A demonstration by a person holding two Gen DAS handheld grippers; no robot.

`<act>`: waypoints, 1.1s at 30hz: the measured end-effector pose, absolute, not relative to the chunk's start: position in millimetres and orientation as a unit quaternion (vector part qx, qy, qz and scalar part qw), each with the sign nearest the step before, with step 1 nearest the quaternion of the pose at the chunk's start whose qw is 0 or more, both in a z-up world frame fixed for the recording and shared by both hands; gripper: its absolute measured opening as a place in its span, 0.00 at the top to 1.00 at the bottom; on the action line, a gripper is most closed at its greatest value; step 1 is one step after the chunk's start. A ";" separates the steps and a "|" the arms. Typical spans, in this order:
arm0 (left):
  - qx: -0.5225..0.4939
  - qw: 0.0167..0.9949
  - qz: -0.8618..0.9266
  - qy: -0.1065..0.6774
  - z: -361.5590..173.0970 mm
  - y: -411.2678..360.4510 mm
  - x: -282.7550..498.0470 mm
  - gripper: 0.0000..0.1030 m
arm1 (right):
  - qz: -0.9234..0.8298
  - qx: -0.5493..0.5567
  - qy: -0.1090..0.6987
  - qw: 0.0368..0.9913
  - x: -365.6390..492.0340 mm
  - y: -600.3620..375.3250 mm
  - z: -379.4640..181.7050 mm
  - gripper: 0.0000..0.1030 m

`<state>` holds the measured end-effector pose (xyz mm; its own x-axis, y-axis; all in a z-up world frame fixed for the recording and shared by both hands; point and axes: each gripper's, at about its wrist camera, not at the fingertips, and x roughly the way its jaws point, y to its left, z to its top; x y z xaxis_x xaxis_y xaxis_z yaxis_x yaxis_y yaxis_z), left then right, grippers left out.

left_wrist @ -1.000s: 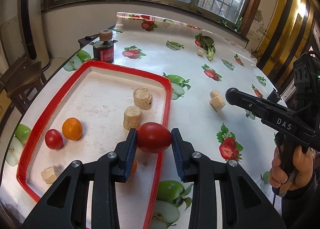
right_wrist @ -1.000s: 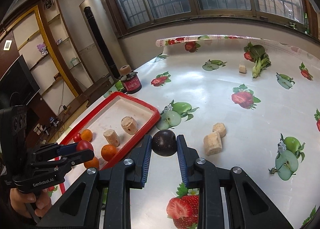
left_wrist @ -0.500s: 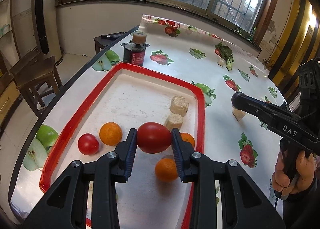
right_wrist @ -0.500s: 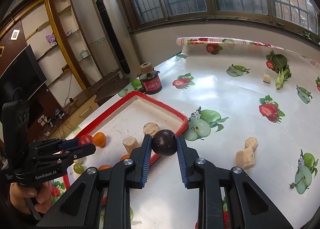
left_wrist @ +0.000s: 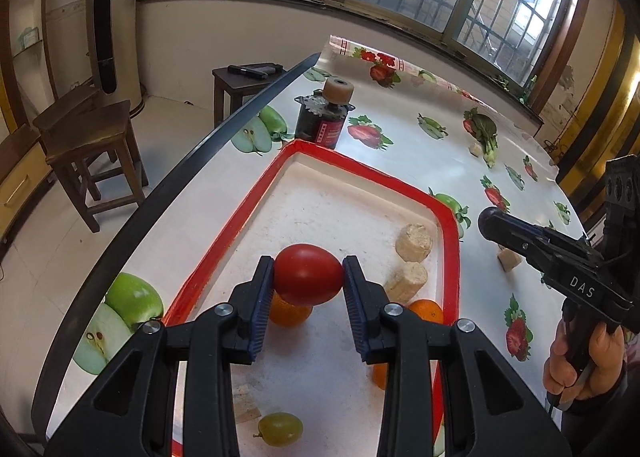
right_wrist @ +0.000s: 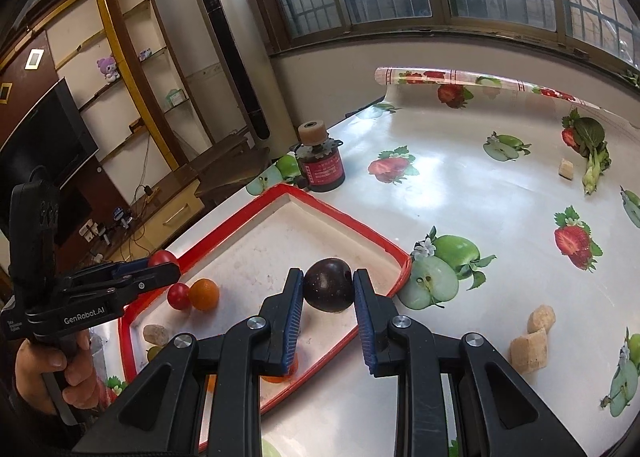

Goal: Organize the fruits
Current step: 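Carry the tomato and plum over the red tray, then open the right gripper to drop the plum while the left gripper releases the tomato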

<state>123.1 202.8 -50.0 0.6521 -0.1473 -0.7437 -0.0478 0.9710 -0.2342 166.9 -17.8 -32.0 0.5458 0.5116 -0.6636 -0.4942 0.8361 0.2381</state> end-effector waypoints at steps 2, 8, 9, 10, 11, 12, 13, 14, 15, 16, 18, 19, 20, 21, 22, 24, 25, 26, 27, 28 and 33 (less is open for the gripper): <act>-0.117 0.900 -0.027 0.418 -50.7 203.0 128.3 0.69 | 0.287 0.009 0.383 0.878 171.6 -13.8 -33.7 0.75; -0.108 0.896 -0.034 0.429 -53.5 195.4 153.8 0.69 | 0.285 0.010 0.398 0.872 192.4 -2.9 -45.6 0.75; -0.106 0.895 -0.035 0.432 -54.7 192.7 158.9 0.69 | 0.284 0.011 0.401 0.871 196.1 -1.5 -47.8 0.75; -0.104 0.894 -0.036 0.435 -56.5 191.0 163.2 0.69 | 0.282 0.010 0.402 0.871 199.8 0.7 -49.9 0.75; -0.104 0.892 -0.038 0.438 -58.7 189.2 167.6 0.69 | 0.282 0.009 0.405 0.870 202.9 2.5 -51.8 0.75; -0.103 0.890 -0.039 0.443 -61.4 187.2 172.1 0.69 | 0.280 0.008 0.407 0.869 205.9 4.0 -54.4 0.75; -0.101 0.888 -0.040 0.447 -64.1 185.3 176.0 0.69 | 0.279 0.007 0.409 0.869 208.8 5.5 -56.9 0.75; -0.099 0.886 -0.040 0.451 -67.2 183.3 179.6 0.69 | 0.277 0.005 0.411 0.869 211.4 6.8 -59.4 0.75; -0.099 0.883 -0.041 0.457 -70.7 181.5 183.1 0.69 | 0.275 0.003 0.413 0.868 213.8 7.7 -61.9 0.75; -0.099 0.881 -0.042 0.461 -73.8 179.9 186.2 0.69 | 0.274 0.002 0.415 0.867 215.9 8.1 -64.6 0.75; -0.099 0.877 -0.044 0.469 -79.1 178.2 190.3 0.69 | 0.271 0.000 0.419 0.866 219.7 8.3 -69.5 0.75; -0.098 0.876 -0.044 0.471 -81.0 177.3 191.6 0.69 | 0.270 -0.001 0.421 0.866 221.8 8.4 -71.6 0.75; -0.096 0.874 -0.043 0.474 -82.7 176.5 193.0 0.69 | 0.270 -0.002 0.424 0.864 223.2 9.2 -73.8 0.75; -0.096 0.873 -0.044 0.476 -84.5 176.2 194.7 0.69 | 0.271 -0.004 0.427 0.863 224.8 9.6 -75.8 0.75; -0.095 0.872 -0.045 0.478 -85.7 175.7 196.1 0.69 | 0.271 -0.006 0.428 0.862 225.8 10.3 -77.4 0.75; -0.093 0.870 -0.043 0.482 -88.5 175.7 197.5 0.69 | 0.273 -0.009 0.431 0.860 228.2 12.1 -81.0 0.75; -0.094 0.869 -0.043 0.484 -89.9 176.3 198.4 0.69 | 0.273 -0.011 0.433 0.859 229.2 12.8 -82.9 0.75; -0.095 0.868 -0.042 0.485 -91.3 177.3 198.9 0.69 | 0.272 -0.012 0.433 0.859 230.0 13.1 -84.4 0.75; -0.097 0.867 -0.041 0.487 -92.8 178.8 199.4 0.69 | 0.272 -0.012 0.434 0.859 231.0 13.3 -85.7 0.75; -0.098 0.866 -0.040 0.489 -94.4 179.2 200.4 0.69 | 0.273 -0.010 0.434 0.859 231.7 12.9 -86.2 0.75; -0.095 0.863 -0.039 0.494 -96.3 178.8 203.0 0.69 | 0.276 -0.005 0.436 0.857 231.9 12.6 -85.8 0.72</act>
